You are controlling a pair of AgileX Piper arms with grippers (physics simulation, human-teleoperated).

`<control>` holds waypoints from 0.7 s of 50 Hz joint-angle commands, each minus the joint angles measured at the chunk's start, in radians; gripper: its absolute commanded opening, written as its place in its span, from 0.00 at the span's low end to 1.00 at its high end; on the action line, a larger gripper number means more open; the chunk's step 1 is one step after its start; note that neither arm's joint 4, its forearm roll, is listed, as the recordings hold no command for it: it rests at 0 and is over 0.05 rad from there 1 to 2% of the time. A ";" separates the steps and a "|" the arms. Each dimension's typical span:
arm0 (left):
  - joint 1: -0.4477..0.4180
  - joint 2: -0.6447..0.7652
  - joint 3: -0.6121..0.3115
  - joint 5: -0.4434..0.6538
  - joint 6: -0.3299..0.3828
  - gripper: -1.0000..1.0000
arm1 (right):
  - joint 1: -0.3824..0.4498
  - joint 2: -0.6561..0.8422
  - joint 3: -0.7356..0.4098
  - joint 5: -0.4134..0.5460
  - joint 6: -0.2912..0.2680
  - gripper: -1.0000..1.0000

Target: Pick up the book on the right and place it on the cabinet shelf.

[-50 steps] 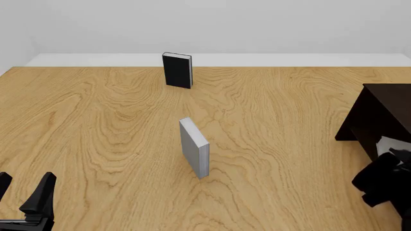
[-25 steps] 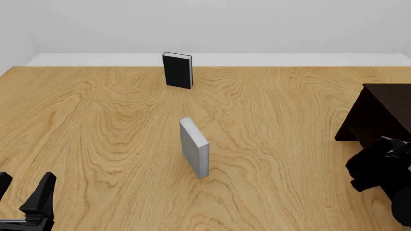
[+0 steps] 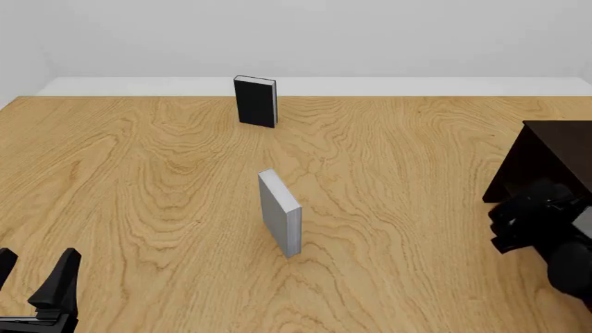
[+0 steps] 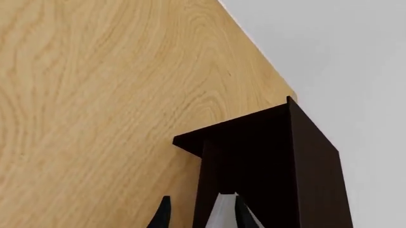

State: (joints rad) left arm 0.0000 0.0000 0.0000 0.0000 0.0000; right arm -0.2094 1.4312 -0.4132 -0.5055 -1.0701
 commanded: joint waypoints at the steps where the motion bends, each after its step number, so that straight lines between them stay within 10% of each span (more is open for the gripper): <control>1: 0.000 0.000 0.000 0.000 0.000 1.00 | 0.019 0.080 -0.128 -0.026 0.018 1.00; 35: 0.000 0.000 0.000 0.000 0.000 1.00 | 0.096 0.145 -0.154 -0.007 0.148 1.00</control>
State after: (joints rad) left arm 0.0000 0.0000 0.0000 0.0000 0.0000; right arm -0.1432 1.5611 -0.5464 -0.5239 -0.9608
